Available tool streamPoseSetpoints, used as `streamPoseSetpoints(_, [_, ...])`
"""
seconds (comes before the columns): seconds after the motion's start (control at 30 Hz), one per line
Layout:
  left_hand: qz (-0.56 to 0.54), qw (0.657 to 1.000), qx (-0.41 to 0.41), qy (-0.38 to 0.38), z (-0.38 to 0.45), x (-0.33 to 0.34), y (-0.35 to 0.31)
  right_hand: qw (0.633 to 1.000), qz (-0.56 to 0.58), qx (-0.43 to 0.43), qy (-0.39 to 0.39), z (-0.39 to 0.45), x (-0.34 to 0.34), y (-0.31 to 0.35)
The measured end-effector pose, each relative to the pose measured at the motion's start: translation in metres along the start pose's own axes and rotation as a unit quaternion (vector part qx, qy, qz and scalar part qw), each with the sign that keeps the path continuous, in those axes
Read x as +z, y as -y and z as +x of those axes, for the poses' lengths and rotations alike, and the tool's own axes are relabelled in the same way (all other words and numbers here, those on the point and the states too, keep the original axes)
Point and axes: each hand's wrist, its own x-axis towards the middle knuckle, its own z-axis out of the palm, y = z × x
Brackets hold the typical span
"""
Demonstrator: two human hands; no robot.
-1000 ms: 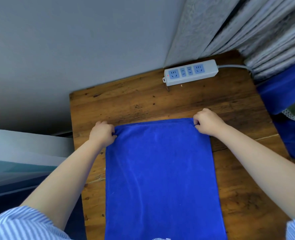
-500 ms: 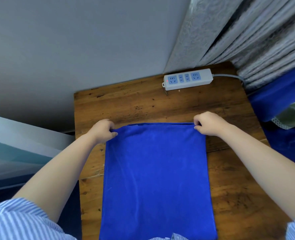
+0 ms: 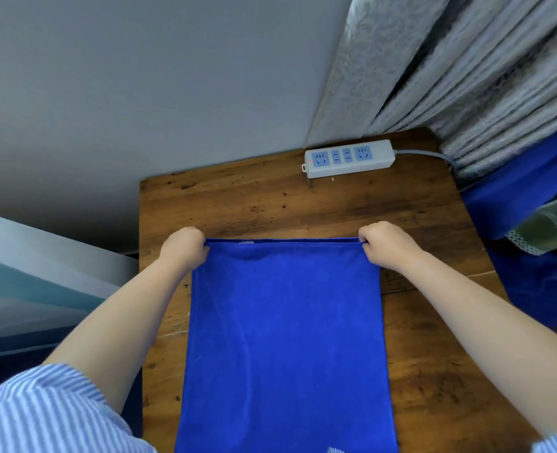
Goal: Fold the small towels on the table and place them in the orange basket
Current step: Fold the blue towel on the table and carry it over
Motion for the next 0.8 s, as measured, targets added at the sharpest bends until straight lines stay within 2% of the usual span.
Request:
streamPoseSetpoints(0.17, [-0.120, 0.988, -0.055, -0.077, -0.022, -0.010, 0.011, 0.995, 0.103, -0.008, 0.005, -0.010, -0.007, -0.009])
streamPoseSetpoints(0.37, [-0.170, 0.974, -0.024, -0.147, -0.070, -0.023, 0.015, 0.984, 0.166, -0.026, -0.064, -0.050, -0.026, -0.009])
streamPoseSetpoints(0.5, [-0.176, 0.964, 0.018, -0.199, -0.116, -0.035, 0.020, 0.979, 0.130, -0.057, -0.145, -0.092, -0.037, -0.001])
streamPoseSetpoints(0.63, [-0.202, 0.948, 0.045, -0.242, -0.161, -0.043, 0.028, 0.965, 0.094, -0.043, -0.239, -0.137, -0.043, 0.019])
streamPoseSetpoints(0.8, [-0.090, 0.951, 0.064, -0.287, -0.226, -0.042, 0.049, 0.966, -0.051, -0.037, -0.252, -0.202, -0.046, 0.051])
